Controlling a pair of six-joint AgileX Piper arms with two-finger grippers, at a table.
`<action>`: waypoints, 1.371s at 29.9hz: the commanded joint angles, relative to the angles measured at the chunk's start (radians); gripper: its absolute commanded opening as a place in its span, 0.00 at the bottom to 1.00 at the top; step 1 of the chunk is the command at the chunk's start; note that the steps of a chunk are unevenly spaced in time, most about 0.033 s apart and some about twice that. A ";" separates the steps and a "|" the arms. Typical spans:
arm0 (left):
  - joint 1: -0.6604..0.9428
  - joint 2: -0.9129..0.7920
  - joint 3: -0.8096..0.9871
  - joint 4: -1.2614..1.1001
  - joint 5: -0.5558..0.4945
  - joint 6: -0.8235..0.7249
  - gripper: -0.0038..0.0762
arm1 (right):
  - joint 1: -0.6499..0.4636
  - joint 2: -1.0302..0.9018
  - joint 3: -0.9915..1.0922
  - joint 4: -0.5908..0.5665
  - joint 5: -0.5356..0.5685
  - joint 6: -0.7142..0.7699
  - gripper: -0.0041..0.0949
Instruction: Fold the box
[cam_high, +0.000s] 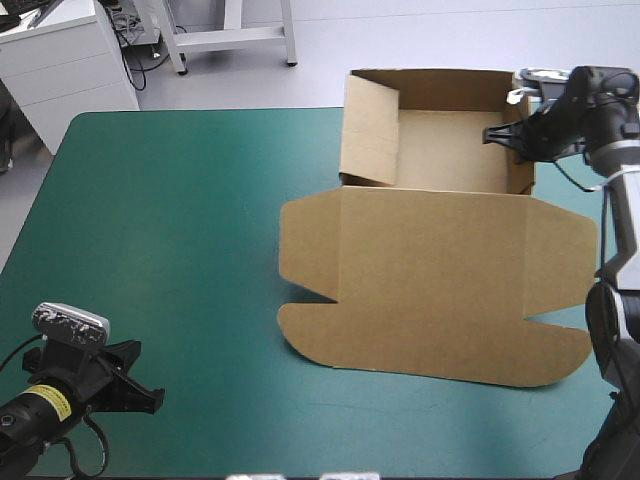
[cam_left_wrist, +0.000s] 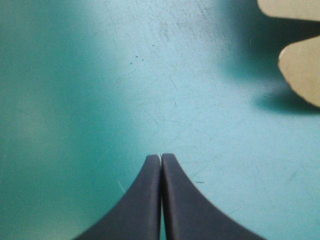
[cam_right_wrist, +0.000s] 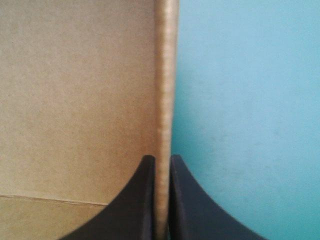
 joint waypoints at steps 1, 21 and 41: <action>-0.003 0.006 -0.022 -0.001 -0.065 -0.002 0.02 | -0.121 -0.066 -0.033 0.013 0.003 -0.010 0.02; -0.003 0.006 -0.022 0.001 -0.089 -0.002 0.01 | -0.488 -0.002 -0.033 -0.069 -0.003 -0.050 0.02; -0.003 0.006 -0.022 0.001 -0.098 -0.001 0.01 | -0.542 0.119 -0.033 -0.119 0.002 -0.054 0.65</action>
